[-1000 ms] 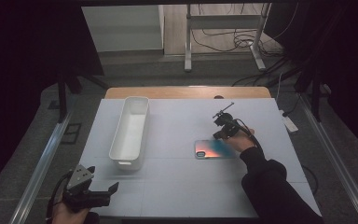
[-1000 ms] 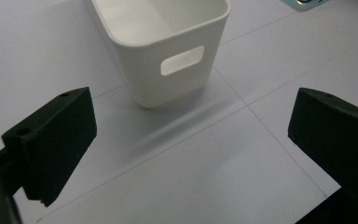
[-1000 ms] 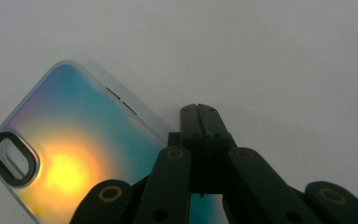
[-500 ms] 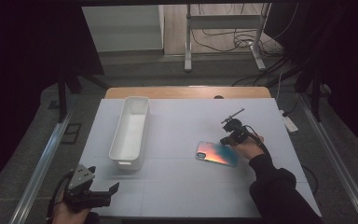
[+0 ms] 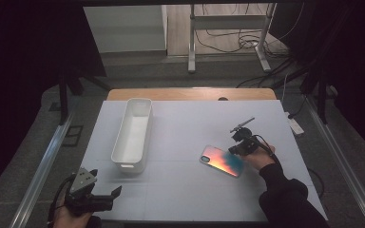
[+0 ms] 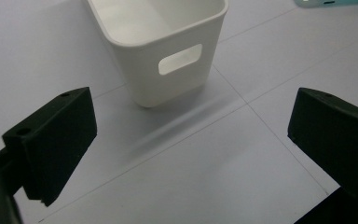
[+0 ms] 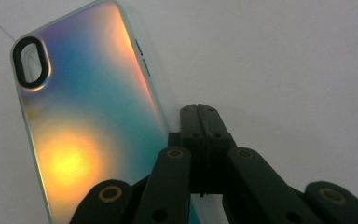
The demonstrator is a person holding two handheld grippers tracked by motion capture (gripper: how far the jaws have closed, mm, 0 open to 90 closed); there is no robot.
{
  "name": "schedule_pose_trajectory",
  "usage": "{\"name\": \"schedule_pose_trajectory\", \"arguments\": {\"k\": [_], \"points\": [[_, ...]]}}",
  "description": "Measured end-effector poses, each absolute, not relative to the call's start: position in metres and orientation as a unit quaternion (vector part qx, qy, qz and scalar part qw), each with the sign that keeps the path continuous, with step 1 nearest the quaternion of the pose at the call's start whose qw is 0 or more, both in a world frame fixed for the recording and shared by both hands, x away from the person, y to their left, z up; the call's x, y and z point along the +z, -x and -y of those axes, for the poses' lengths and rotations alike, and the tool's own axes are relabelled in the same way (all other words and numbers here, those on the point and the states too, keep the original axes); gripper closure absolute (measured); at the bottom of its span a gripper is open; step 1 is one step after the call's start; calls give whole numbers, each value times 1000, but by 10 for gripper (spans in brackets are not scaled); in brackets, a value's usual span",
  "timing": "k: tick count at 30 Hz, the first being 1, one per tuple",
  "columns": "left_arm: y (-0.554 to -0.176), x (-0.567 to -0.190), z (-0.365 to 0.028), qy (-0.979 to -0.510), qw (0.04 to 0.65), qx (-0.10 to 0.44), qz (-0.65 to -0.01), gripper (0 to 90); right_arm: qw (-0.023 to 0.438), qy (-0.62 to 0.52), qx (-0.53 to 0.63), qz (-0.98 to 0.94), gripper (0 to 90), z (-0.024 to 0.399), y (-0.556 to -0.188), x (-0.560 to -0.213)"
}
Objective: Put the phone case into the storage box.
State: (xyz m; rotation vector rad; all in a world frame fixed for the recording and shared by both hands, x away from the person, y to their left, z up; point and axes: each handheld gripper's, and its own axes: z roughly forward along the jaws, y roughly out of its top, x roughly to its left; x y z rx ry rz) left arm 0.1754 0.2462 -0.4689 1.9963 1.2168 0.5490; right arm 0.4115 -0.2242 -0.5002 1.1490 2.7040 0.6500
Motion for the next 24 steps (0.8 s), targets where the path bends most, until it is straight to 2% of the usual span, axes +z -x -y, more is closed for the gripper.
{"name": "schedule_pose_trajectory", "arguments": {"k": [24], "points": [[-175, -469, -247, -775, 363, 214, -470, 18, 52, -372, 217, -901, 891, 228, -372, -500]]}}
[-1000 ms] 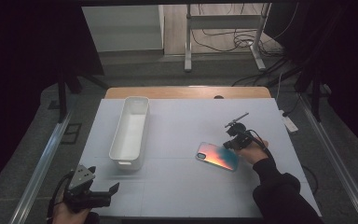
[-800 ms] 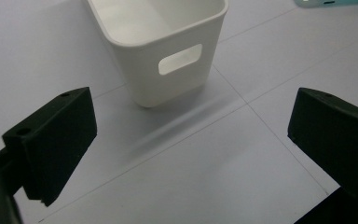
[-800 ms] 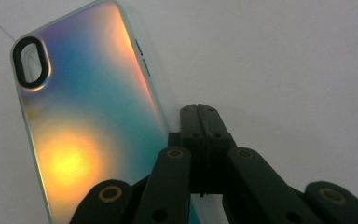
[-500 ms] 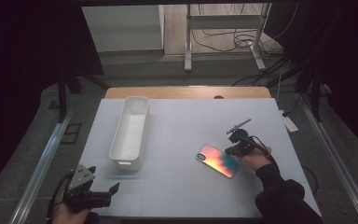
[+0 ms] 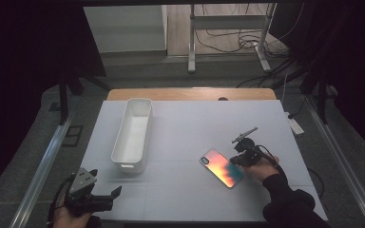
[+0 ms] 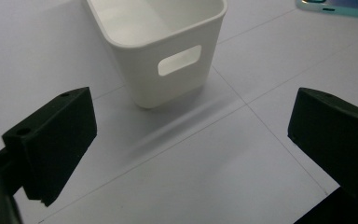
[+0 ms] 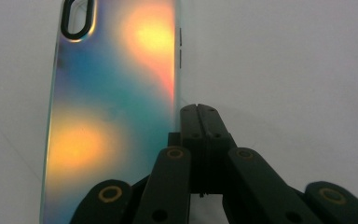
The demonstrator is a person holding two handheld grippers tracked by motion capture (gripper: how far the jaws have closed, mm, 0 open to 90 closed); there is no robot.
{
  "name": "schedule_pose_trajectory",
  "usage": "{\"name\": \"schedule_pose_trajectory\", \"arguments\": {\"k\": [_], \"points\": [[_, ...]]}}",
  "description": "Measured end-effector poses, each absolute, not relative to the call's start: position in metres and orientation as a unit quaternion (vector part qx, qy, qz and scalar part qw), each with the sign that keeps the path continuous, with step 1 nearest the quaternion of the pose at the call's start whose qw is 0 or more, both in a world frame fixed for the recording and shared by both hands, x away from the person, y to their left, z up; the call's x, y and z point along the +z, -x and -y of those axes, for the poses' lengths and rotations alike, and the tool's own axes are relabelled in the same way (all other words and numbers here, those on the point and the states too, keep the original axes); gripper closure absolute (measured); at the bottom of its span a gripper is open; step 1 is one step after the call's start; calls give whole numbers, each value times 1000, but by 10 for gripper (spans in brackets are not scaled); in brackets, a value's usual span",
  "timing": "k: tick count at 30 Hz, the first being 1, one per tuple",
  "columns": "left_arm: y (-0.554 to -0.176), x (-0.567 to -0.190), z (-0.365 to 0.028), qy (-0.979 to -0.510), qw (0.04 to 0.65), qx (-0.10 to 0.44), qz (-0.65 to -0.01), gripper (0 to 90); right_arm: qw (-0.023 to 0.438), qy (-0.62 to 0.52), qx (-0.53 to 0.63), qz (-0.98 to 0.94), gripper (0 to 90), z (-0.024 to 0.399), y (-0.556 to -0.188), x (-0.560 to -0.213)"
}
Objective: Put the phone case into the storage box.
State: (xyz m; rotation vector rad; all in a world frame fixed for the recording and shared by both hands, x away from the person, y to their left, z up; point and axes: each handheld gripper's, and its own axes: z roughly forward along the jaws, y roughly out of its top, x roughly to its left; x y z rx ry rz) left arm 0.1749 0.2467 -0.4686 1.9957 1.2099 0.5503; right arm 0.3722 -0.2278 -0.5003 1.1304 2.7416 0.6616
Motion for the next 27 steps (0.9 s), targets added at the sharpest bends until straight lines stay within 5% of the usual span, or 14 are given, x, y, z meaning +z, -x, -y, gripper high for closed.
{"name": "schedule_pose_trajectory", "arguments": {"k": [13, 23, 27], "points": [[-175, -469, -247, -775, 363, 214, -470, 19, 66, -367, 221, -901, 889, 227, -365, -495], [-175, -469, -246, -776, 362, 214, -470, 18, 93, -369, 240, -893, 733, 231, -358, -481], [-175, -469, -246, -776, 361, 214, -470, 18, 93, -370, 254, -889, 591, 232, -353, -476]]}}
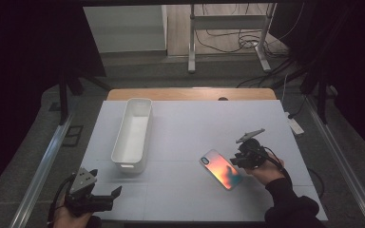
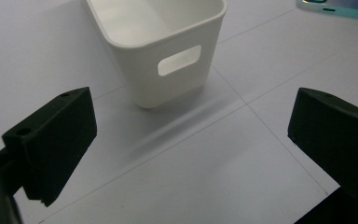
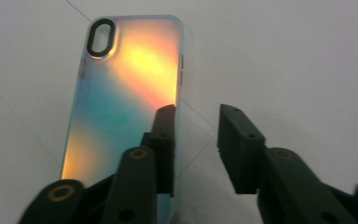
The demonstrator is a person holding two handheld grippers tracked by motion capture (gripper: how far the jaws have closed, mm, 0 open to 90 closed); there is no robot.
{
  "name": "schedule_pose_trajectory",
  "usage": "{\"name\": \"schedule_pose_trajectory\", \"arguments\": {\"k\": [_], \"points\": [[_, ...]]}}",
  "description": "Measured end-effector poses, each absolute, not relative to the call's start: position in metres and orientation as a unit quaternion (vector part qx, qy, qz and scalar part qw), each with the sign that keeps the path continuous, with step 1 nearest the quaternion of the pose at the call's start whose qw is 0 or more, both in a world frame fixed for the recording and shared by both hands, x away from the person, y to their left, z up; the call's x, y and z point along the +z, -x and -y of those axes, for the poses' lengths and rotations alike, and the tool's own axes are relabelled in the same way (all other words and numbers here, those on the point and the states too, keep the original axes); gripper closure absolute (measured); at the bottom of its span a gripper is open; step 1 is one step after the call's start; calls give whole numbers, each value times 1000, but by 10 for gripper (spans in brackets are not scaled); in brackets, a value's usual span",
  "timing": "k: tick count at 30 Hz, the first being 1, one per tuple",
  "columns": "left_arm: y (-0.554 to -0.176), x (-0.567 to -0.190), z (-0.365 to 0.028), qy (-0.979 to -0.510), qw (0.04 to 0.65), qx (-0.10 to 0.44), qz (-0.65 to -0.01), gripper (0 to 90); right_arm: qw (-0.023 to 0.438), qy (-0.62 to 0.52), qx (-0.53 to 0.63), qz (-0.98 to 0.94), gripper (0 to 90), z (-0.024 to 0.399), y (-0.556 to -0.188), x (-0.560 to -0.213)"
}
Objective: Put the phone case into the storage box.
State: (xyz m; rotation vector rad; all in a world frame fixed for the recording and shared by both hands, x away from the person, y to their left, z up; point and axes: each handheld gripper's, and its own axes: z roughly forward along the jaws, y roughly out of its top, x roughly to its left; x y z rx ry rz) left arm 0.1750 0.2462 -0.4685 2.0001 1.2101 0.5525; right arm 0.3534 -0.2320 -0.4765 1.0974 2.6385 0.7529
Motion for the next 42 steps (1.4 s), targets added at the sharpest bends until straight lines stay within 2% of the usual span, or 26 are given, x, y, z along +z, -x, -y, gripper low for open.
{"name": "schedule_pose_trajectory", "arguments": {"k": [5, 9, 15, 16, 17, 20, 23, 42], "points": [[-175, -469, -246, -775, 362, 214, -471, 19, 92, -369, 261, -887, 437, 230, -346, -473], [-175, -469, -246, -776, 362, 215, -471, 18, 97, -365, 265, -887, 370, 227, -343, -470], [-175, -469, -246, -776, 362, 215, -470, 18, 88, -362, 267, -889, 139, 221, -337, -471], [-175, -469, -246, -776, 362, 215, -470, 18, 88, -362, 267, -889, 139, 221, -337, -471], [-175, -469, -246, -776, 362, 215, -470, 19, 79, -361, 270, -889, 92, 219, -337, -471], [-175, -469, -246, -776, 361, 215, -471, 19, 73, -357, 274, -890, 31, 214, -336, -473], [-175, -469, -246, -776, 361, 215, -470, 19, 74, -357, 267, -892, 0, 209, -335, -475], [-175, -469, -246, -776, 361, 215, -470, 19, 85, -369, 234, -896, 0, 193, -334, -495]]}}
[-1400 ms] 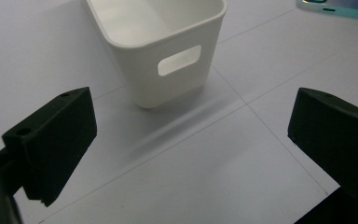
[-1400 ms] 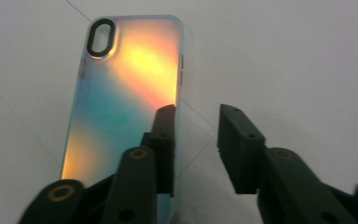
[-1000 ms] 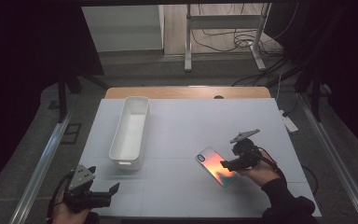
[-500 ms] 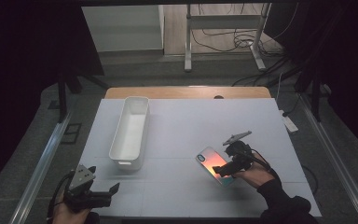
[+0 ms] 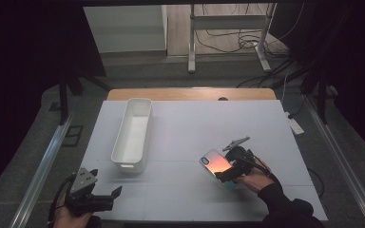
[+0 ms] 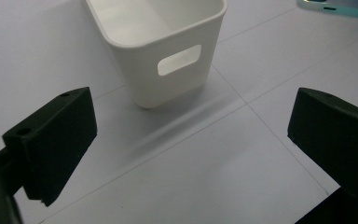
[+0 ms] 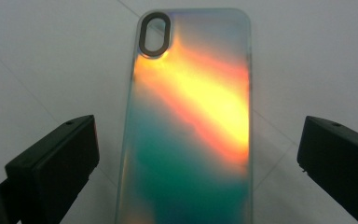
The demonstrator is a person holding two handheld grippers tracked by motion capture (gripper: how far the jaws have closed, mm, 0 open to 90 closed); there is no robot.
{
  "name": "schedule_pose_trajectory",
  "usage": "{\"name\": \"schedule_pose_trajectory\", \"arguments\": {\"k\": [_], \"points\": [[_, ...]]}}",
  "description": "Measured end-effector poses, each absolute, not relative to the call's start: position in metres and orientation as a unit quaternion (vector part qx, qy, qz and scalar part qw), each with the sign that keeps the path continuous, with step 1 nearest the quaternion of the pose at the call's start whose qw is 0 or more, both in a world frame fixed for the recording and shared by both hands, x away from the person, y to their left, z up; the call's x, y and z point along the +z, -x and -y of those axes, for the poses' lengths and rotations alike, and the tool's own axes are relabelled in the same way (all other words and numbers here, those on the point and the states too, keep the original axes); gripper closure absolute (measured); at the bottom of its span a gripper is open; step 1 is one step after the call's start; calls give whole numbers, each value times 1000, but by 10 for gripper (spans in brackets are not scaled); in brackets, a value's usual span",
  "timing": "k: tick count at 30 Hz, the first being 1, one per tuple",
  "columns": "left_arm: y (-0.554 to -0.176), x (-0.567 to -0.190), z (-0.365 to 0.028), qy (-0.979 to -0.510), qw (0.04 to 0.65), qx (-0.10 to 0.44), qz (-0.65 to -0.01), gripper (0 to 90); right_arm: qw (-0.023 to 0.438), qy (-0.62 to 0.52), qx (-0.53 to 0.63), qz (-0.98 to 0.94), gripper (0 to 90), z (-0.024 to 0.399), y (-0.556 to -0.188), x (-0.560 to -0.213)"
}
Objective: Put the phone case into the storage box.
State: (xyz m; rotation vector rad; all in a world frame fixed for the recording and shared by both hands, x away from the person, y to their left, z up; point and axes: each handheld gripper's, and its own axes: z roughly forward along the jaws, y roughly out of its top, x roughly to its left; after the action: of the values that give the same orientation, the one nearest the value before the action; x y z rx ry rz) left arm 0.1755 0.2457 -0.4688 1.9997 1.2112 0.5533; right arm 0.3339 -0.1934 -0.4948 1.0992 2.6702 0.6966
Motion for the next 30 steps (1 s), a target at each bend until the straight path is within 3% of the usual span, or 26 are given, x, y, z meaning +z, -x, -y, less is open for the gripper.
{"name": "schedule_pose_trajectory", "arguments": {"k": [11, 25, 30], "points": [[-175, -469, -245, -777, 361, 216, -469, 19, 100, -352, 189, -911, 0, 186, -333, -517], [-178, -469, -248, -769, 366, 202, -484, 21, 96, -351, 186, -913, 0, 186, -334, -517], [-178, -469, -250, -771, 367, 201, -479, 27, 93, -354, 184, -912, 159, 184, -332, -510]]}}
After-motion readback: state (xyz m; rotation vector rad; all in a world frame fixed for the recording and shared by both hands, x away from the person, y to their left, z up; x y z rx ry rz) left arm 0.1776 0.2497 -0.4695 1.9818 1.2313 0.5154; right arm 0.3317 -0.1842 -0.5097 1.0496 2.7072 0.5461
